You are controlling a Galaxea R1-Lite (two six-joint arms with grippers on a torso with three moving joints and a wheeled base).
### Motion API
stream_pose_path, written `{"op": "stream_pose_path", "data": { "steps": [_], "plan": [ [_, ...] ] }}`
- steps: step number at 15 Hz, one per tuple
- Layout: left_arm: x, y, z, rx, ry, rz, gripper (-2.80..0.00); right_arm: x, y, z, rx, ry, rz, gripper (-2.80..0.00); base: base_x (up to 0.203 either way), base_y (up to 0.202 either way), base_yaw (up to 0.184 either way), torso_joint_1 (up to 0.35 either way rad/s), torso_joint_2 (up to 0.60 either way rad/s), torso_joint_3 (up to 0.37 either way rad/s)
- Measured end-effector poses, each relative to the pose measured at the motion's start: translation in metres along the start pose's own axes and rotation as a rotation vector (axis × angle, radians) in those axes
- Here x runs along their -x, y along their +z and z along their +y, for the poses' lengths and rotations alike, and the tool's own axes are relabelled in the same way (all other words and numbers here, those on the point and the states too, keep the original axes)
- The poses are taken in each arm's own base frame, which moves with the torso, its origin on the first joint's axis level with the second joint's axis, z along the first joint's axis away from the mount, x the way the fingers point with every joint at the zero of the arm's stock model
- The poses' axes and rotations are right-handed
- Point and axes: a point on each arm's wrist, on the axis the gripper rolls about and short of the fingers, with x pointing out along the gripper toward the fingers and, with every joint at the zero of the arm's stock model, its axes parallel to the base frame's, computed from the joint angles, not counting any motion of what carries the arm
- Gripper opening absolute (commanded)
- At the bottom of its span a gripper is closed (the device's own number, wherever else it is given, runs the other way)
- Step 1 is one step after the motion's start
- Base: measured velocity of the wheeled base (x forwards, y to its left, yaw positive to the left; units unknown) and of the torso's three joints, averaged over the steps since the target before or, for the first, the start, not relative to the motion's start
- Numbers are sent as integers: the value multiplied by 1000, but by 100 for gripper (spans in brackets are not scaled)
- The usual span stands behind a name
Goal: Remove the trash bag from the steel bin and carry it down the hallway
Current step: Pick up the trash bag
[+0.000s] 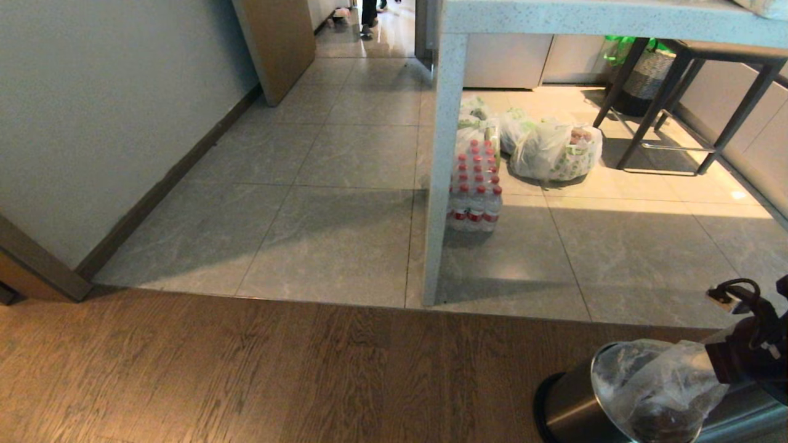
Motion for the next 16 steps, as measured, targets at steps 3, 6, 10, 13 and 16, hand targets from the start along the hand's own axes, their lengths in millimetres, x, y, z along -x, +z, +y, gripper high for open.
{"op": "stream_pose_path", "data": {
  "steps": [3, 6, 10, 13, 16],
  "plan": [
    [0, 0, 0, 0, 0, 0, -280, 17, 0, 0, -32, -22, -10, -280, 0, 0, 0, 0, 0, 0],
    [0, 0, 0, 0, 0, 0, -280, 31, 9, -12, -67, -63, -42, -280, 0, 0, 0, 0, 0, 0],
    [0, 0, 0, 0, 0, 0, -280, 47, 18, -33, -96, -126, -87, -280, 0, 0, 0, 0, 0, 0],
    [0, 0, 0, 0, 0, 0, -280, 55, 26, -48, -105, -168, -117, -280, 0, 0, 0, 0, 0, 0],
    [0, 0, 0, -1, 0, 0, -280, 48, 26, -58, -123, -164, -104, -280, 0, 0, 0, 0, 0, 0]
  ]
}}
